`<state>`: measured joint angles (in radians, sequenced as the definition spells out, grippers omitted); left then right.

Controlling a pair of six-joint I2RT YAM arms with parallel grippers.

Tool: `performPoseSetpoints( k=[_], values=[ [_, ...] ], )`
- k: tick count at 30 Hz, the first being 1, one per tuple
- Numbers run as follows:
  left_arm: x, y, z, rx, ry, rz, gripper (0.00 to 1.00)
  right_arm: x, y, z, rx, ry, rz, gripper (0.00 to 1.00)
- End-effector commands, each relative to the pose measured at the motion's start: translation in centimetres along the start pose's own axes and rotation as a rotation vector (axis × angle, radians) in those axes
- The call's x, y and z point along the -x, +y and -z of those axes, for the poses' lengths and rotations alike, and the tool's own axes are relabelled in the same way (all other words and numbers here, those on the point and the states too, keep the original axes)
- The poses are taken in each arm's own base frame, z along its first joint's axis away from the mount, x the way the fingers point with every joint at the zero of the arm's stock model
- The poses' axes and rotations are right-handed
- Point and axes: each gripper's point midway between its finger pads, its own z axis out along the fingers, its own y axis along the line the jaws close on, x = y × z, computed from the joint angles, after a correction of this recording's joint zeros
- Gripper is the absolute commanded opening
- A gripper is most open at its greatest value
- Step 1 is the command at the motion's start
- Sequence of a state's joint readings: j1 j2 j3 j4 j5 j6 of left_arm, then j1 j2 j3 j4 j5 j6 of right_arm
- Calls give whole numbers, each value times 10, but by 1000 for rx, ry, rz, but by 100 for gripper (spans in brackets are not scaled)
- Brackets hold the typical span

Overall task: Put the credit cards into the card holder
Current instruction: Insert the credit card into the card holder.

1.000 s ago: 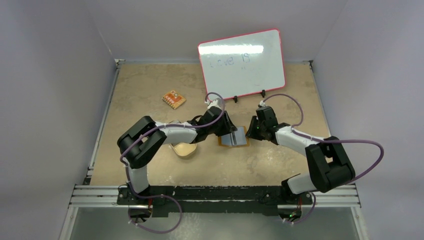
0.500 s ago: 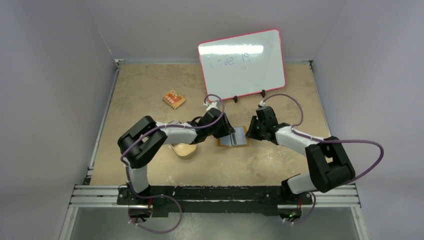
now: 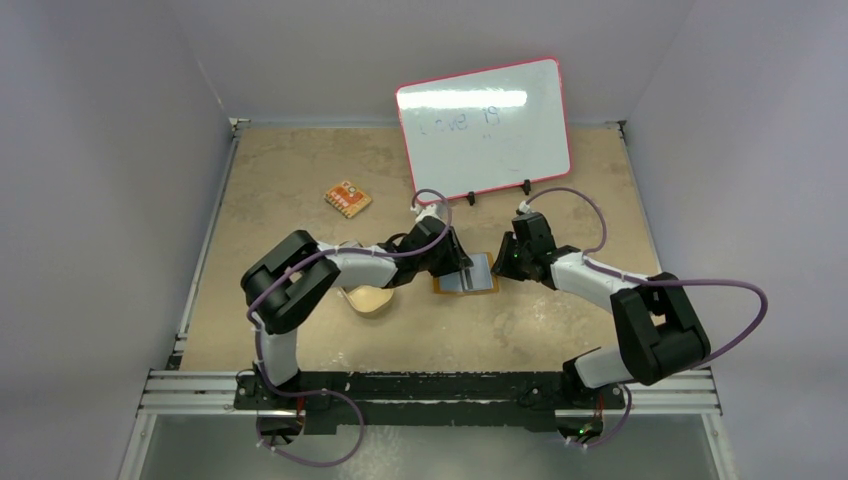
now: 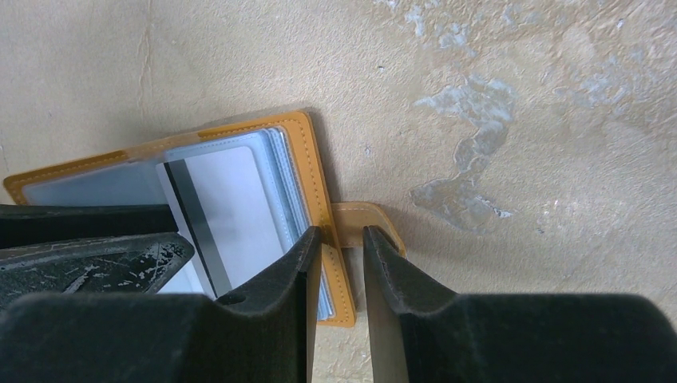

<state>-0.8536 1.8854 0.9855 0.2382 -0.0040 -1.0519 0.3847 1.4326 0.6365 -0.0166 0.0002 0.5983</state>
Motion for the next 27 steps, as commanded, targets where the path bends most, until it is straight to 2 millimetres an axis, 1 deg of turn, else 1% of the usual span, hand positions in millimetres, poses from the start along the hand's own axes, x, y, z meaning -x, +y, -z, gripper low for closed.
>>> performPoseSetpoints(
  k=[1, 4, 11, 14, 17, 21, 24, 27],
  values=[
    [9, -33, -2, -83, -25, -20, 36, -7, -2, -3, 3, 26, 12, 28],
    [9, -38, -2, -86, -24, -34, 34, -7, -2, -4, 3, 29, 10, 28],
    [5, -35, -6, -58, -15, -55, 34, -6, -1, -3, 7, 30, 12, 28],
    [6, -33, -5, -44, -12, -61, 34, -3, -2, -1, -6, 23, 12, 28],
    [12, -30, 3, -12, -26, -78, 35, 4, -1, 6, -19, 5, 14, 29],
    [28, -24, 20, 31, -62, -101, 37, 18, 8, 21, 8, -37, 15, 33],
    [38, -10, 35, 107, -94, -139, 38, 24, 21, 29, 69, -55, 25, 36],
    [42, 4, 46, 163, -97, -172, 40, 26, 34, 35, 140, -61, 36, 39]
  ],
)
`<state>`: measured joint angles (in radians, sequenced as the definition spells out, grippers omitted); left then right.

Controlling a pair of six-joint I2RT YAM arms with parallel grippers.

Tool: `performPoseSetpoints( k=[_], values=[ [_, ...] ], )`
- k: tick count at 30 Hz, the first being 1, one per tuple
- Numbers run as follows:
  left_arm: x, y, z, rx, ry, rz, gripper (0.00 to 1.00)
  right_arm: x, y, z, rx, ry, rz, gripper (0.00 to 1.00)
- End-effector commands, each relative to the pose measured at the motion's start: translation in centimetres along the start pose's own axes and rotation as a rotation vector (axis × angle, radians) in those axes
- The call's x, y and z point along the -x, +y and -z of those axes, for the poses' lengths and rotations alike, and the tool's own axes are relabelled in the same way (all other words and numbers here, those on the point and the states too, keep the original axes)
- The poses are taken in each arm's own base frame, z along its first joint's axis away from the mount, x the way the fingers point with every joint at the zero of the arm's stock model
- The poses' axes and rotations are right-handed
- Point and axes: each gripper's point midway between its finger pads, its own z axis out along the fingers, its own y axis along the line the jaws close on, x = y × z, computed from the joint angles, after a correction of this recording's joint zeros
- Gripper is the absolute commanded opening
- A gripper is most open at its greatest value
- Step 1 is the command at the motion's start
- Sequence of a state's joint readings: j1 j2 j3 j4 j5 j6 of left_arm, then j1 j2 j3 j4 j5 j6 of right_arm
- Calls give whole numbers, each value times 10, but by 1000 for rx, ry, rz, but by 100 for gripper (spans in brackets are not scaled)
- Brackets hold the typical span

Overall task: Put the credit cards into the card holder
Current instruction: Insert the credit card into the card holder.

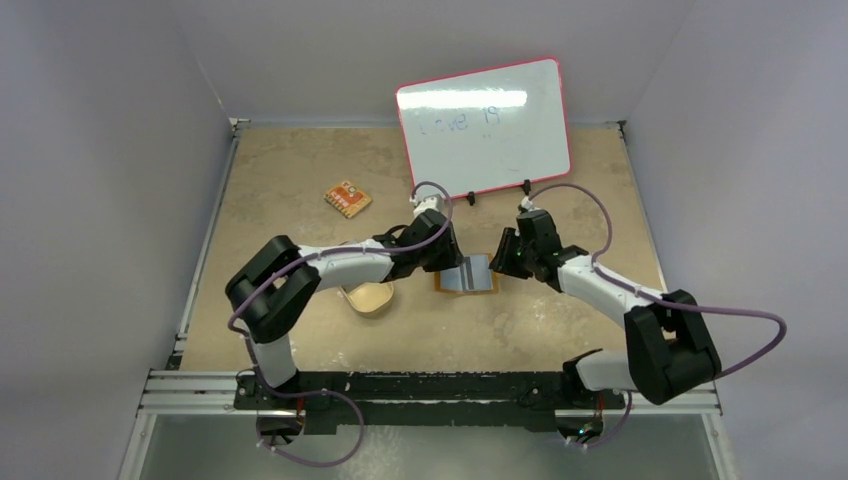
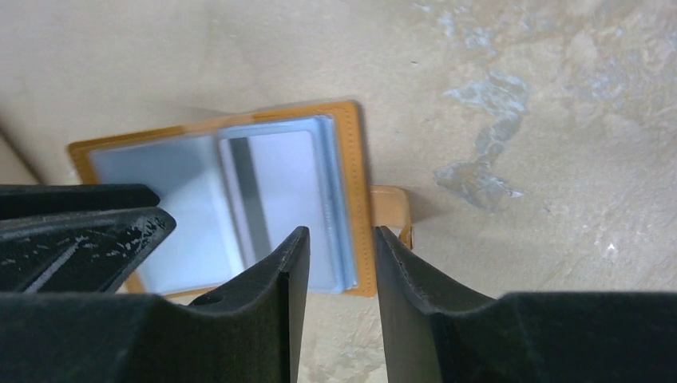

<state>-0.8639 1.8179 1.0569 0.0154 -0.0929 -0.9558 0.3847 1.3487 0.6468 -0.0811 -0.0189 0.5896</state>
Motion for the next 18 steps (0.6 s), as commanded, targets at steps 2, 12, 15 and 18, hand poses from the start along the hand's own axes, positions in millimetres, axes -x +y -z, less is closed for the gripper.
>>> performPoseSetpoints(
  k=[2, 12, 15, 18],
  values=[
    [30, 15, 30, 77, -82, -76, 41, 21, 36, 17, 165, -47, 34, 39],
    [21, 36, 29, 133, -53, -126, 43, 8, 44, 5, 227, 3, 37, 42],
    [18, 36, 28, 122, -49, -125, 44, 4, 40, -1, 213, 14, 33, 44],
    [16, 38, 26, 120, -42, -127, 44, 3, 35, -5, 192, 17, 30, 45]
  ],
)
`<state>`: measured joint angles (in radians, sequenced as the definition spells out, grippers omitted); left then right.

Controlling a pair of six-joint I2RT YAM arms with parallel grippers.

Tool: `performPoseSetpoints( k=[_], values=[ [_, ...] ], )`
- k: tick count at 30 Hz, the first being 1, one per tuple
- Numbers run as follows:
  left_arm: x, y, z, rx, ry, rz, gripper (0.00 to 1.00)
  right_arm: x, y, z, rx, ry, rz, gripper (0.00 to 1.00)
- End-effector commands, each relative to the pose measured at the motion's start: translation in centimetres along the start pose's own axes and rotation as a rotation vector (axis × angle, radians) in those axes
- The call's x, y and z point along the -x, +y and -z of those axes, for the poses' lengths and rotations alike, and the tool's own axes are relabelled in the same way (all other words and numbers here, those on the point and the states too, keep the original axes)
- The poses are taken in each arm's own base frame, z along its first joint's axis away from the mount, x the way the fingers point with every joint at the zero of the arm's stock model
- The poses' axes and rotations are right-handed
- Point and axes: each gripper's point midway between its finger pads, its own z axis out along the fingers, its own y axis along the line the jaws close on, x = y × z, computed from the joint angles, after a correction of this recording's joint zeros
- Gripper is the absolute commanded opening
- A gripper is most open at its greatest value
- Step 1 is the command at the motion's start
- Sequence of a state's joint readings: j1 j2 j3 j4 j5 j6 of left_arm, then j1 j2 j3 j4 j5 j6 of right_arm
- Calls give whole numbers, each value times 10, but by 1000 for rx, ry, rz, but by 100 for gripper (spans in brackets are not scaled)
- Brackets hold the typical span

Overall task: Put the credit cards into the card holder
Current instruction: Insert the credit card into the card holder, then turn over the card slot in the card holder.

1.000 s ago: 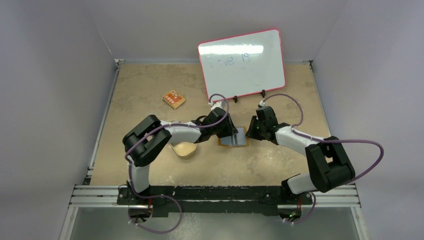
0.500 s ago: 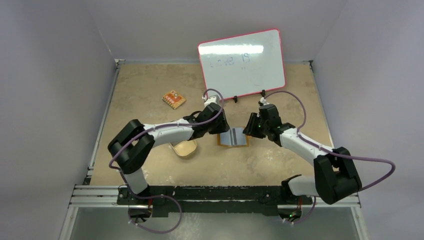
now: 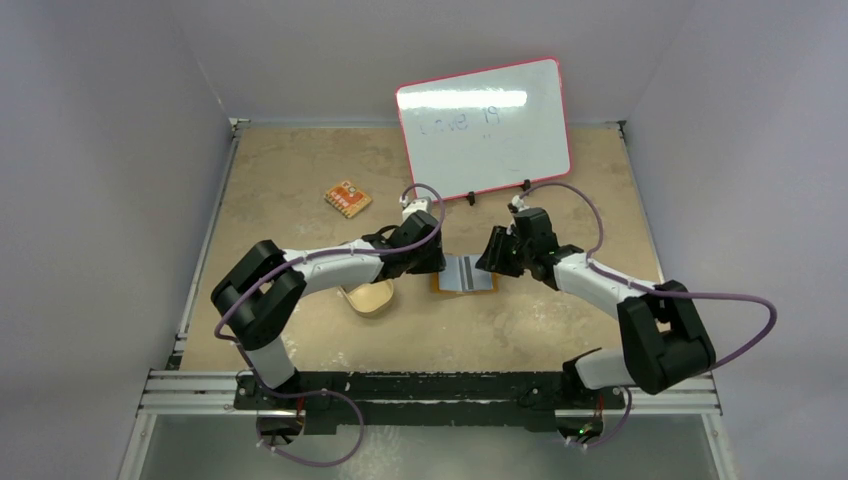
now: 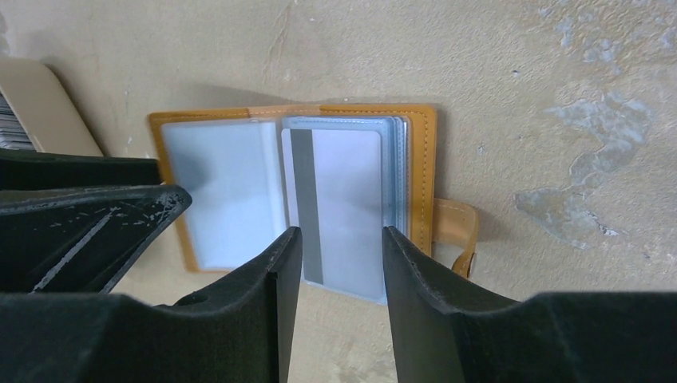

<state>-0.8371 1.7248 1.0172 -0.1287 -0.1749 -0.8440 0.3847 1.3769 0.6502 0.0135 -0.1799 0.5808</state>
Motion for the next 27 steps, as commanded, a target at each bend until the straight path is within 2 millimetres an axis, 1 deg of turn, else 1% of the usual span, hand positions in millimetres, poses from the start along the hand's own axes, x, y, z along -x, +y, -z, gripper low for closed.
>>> performPoseSetpoints(
  k=[1, 7, 11, 20, 27],
  values=[
    [5, -1, 1, -13, -25, -22, 44, 2, 1, -5, 14, -10, 15, 45],
    [2, 7, 1, 16, -14, -46, 44, -4, -6, -11, -1, 6, 12, 45],
    [0, 8, 0, 7, -16, -40, 43, -6, -6, -13, 1, 8, 10, 45],
    [-3, 3, -5, -16, -2, -35, 30, -9, -8, -16, 5, 20, 11, 46],
    [-10, -1, -11, -38, 22, -25, 16, -11, 1, -17, 54, 37, 18, 47]
  ],
)
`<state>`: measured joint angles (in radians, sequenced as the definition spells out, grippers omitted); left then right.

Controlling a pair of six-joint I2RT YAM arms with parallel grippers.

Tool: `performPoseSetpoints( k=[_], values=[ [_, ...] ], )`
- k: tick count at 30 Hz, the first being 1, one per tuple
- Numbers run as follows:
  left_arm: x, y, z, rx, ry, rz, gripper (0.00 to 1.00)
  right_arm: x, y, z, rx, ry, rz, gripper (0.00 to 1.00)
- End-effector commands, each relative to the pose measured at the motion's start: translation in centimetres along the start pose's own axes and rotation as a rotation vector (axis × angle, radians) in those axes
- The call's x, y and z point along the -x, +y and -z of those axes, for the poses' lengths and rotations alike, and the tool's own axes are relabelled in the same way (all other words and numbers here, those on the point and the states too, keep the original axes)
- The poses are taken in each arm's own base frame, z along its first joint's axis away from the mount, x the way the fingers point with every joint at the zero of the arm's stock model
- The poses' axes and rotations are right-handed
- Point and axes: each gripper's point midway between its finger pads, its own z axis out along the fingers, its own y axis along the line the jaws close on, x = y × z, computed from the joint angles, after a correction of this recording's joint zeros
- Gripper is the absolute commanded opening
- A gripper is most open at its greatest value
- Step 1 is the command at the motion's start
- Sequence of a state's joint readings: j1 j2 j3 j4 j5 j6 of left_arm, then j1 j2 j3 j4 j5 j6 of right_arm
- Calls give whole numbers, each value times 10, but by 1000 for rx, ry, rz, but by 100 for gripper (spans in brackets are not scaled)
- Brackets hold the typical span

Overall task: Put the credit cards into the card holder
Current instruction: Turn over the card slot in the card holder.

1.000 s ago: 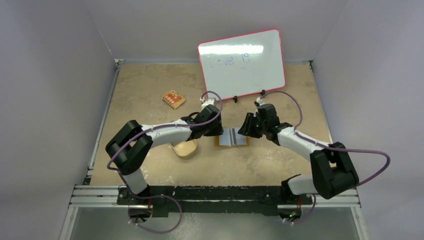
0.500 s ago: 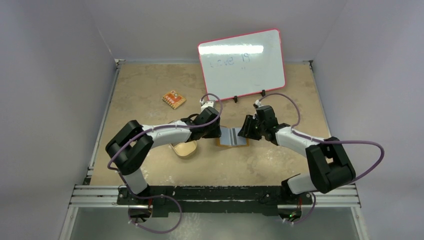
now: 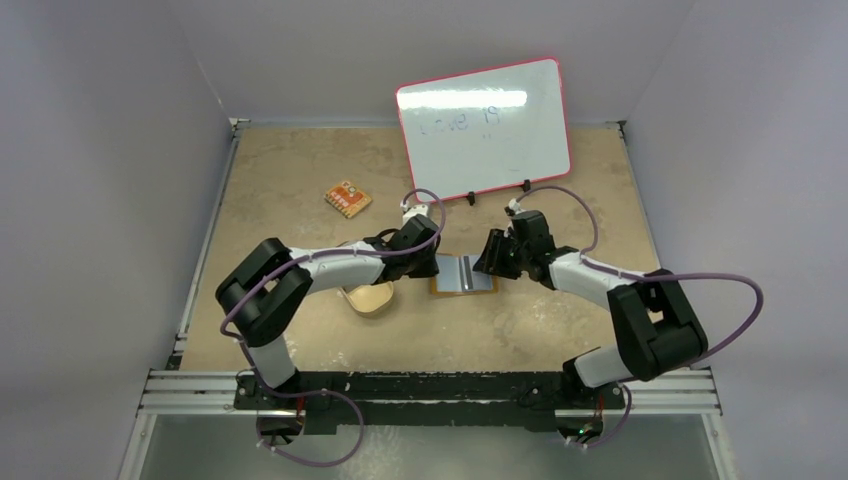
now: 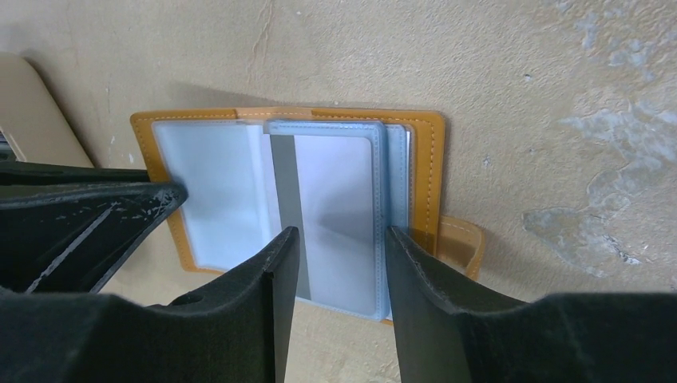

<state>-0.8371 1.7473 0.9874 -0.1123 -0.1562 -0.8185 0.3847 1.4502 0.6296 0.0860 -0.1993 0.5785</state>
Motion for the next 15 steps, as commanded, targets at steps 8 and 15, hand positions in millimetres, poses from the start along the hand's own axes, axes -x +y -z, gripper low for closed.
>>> performPoseSetpoints(
  k=[8, 15],
  values=[
    [7, -13, -5, -54, -16, 11, 12, 4, 21, 8, 104, 2, 27, 47],
    [6, -13, -6, -53, -13, 17, 13, 12, 35, 18, 157, -24, 44, 47]
  ],
)
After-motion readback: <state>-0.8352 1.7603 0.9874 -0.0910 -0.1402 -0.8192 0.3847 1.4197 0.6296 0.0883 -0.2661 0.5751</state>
